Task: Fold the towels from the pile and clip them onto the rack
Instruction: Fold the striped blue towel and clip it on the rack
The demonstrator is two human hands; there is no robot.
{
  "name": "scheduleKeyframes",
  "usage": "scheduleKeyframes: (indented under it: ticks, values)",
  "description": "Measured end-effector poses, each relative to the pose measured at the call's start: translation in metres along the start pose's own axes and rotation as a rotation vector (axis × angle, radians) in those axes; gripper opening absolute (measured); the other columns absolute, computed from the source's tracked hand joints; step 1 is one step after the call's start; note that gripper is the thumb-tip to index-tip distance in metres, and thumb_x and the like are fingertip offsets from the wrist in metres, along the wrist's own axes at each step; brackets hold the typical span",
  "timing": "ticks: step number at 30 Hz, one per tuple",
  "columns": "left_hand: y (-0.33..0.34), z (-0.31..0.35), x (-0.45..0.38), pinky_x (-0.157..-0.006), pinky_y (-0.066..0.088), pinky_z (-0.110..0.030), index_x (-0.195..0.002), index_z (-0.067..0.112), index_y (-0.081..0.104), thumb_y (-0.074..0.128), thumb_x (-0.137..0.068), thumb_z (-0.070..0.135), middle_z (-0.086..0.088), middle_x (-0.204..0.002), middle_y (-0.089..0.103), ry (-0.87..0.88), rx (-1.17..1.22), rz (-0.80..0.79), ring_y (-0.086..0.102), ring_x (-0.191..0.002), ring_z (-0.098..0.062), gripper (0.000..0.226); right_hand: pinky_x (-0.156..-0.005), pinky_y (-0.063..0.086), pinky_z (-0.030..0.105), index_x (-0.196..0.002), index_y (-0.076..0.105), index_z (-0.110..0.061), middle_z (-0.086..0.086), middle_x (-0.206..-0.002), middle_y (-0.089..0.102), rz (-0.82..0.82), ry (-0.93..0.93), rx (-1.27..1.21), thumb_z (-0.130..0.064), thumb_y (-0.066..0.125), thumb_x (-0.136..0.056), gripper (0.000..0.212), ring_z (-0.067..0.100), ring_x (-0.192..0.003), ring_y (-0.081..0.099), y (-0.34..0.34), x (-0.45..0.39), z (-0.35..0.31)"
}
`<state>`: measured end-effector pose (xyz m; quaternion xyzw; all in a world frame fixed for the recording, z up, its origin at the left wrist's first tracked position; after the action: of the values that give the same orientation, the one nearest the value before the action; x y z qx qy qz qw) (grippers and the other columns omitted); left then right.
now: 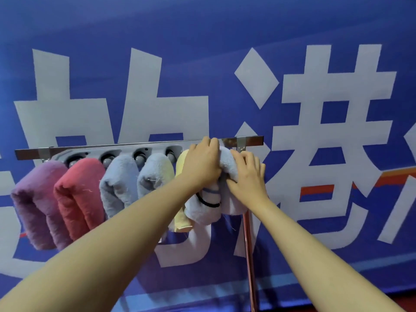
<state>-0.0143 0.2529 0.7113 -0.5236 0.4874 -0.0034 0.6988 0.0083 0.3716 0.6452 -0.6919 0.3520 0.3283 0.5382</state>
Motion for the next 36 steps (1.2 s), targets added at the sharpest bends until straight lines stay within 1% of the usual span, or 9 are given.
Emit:
scheduleKeyframes:
  ticks: [4, 10, 14, 18, 23, 26, 29, 32, 36]
  values:
    - [0.001, -0.008, 0.003, -0.077, 0.030, -0.030, -0.100, 0.008, 0.046, 0.059, -0.073, 0.016, -0.005, -0.094, 0.054, 0.031, 0.094, -0.018, 0.048, -0.084, -0.024, 0.031, -0.101, 0.019, 0.028, -0.145, 0.033, -0.018, 0.001, -0.145, 0.040, -0.048, 0.001, -0.166, -0.012, 0.058, -0.083, 0.067, 0.017, -0.133, 0.034, 0.001, -0.001, -0.014]
    - [0.003, -0.019, 0.010, -0.082, 0.024, -0.030, -0.104, 0.012, 0.041, 0.051, -0.066, 0.037, -0.003, -0.079, 0.063, 0.055, 0.179, -0.139, 0.055, -0.079, -0.026, 0.046, -0.094, 0.034, 0.031, -0.142, 0.039, -0.026, -0.012, -0.099, 0.051, -0.155, 0.263, -0.468, -0.006, 0.041, -0.095, 0.052, 0.019, -0.112, 0.033, 0.000, 0.016, -0.013]
    - [-0.001, -0.021, 0.017, -0.081, 0.015, -0.026, -0.110, 0.014, 0.042, 0.049, -0.076, 0.048, 0.004, -0.076, 0.055, 0.085, 0.176, -0.192, 0.049, -0.085, -0.021, 0.049, -0.087, 0.031, 0.026, -0.138, 0.045, -0.026, -0.004, -0.102, 0.056, -0.146, 0.261, -0.409, -0.014, 0.044, -0.095, 0.045, 0.022, -0.113, 0.039, -0.003, 0.018, -0.014]
    - [-0.006, -0.031, 0.025, -0.097, 0.016, -0.035, -0.121, 0.019, 0.047, 0.032, -0.072, 0.042, 0.002, -0.105, 0.056, 0.073, 0.163, -0.253, 0.040, -0.114, -0.017, 0.056, -0.093, 0.019, 0.024, -0.126, 0.054, -0.018, 0.000, -0.122, 0.052, -0.020, 0.216, -0.315, -0.022, 0.052, -0.089, 0.037, 0.020, -0.115, 0.045, -0.008, 0.021, -0.022]
    - [-0.004, -0.041, 0.041, -0.101, 0.008, -0.037, -0.126, 0.017, 0.048, 0.045, -0.079, 0.035, 0.003, -0.139, 0.040, 0.250, -0.107, -0.236, 0.022, -0.135, -0.017, 0.051, -0.101, 0.023, 0.034, -0.138, 0.036, -0.018, 0.000, -0.135, 0.045, -0.031, 0.324, -0.235, -0.068, 0.045, -0.079, 0.078, 0.019, -0.123, 0.042, -0.002, 0.035, -0.035]
    - [-0.005, -0.044, 0.049, -0.099, 0.007, -0.038, -0.127, 0.014, 0.046, 0.056, -0.077, 0.024, -0.001, -0.145, 0.032, 0.242, -0.219, -0.171, 0.021, -0.137, -0.023, 0.051, -0.101, 0.024, 0.039, -0.135, 0.032, -0.015, 0.004, -0.136, 0.045, -0.040, 0.468, -0.135, -0.062, 0.059, -0.077, 0.079, 0.024, -0.126, 0.043, 0.007, 0.038, -0.039]
    - [-0.005, -0.044, 0.054, -0.087, 0.017, -0.038, -0.104, 0.015, 0.061, 0.066, -0.060, 0.013, -0.004, -0.124, 0.054, 0.302, -0.360, -0.071, 0.048, -0.119, -0.028, 0.045, -0.091, 0.026, 0.037, -0.121, 0.040, -0.013, 0.004, -0.121, 0.056, -0.011, 0.489, -0.100, -0.048, 0.062, -0.080, 0.058, 0.023, -0.111, 0.053, 0.012, 0.036, -0.042]
    - [-0.008, -0.043, 0.053, -0.077, 0.023, -0.037, -0.082, 0.019, 0.066, 0.063, -0.046, 0.008, -0.003, -0.101, 0.063, 0.326, -0.480, -0.040, 0.061, -0.096, -0.028, 0.038, -0.082, 0.026, 0.036, -0.109, 0.044, -0.011, 0.005, -0.106, 0.058, 0.022, 0.439, 0.008, -0.019, 0.063, -0.080, 0.036, 0.023, -0.096, 0.053, 0.007, 0.029, -0.040]
    - [-0.009, -0.042, 0.053, -0.078, 0.035, -0.040, -0.083, 0.016, 0.064, 0.065, -0.052, 0.005, -0.008, -0.105, 0.063, 0.319, -0.408, 0.004, 0.060, -0.091, -0.032, 0.032, -0.079, 0.032, 0.044, -0.100, 0.050, -0.006, 0.013, -0.095, 0.055, 0.092, 0.276, 0.221, 0.005, 0.062, -0.064, 0.039, 0.033, -0.087, 0.051, -0.004, 0.021, -0.031]
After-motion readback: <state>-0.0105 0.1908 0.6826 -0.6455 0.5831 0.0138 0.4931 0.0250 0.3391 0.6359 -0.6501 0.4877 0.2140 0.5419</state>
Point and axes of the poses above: each hand's wrist, its own x-axis away from the middle knuckle, its own y-axis out of the palm, z = x × y, the point moved 4 cm from there along -x, towards the middle knuckle
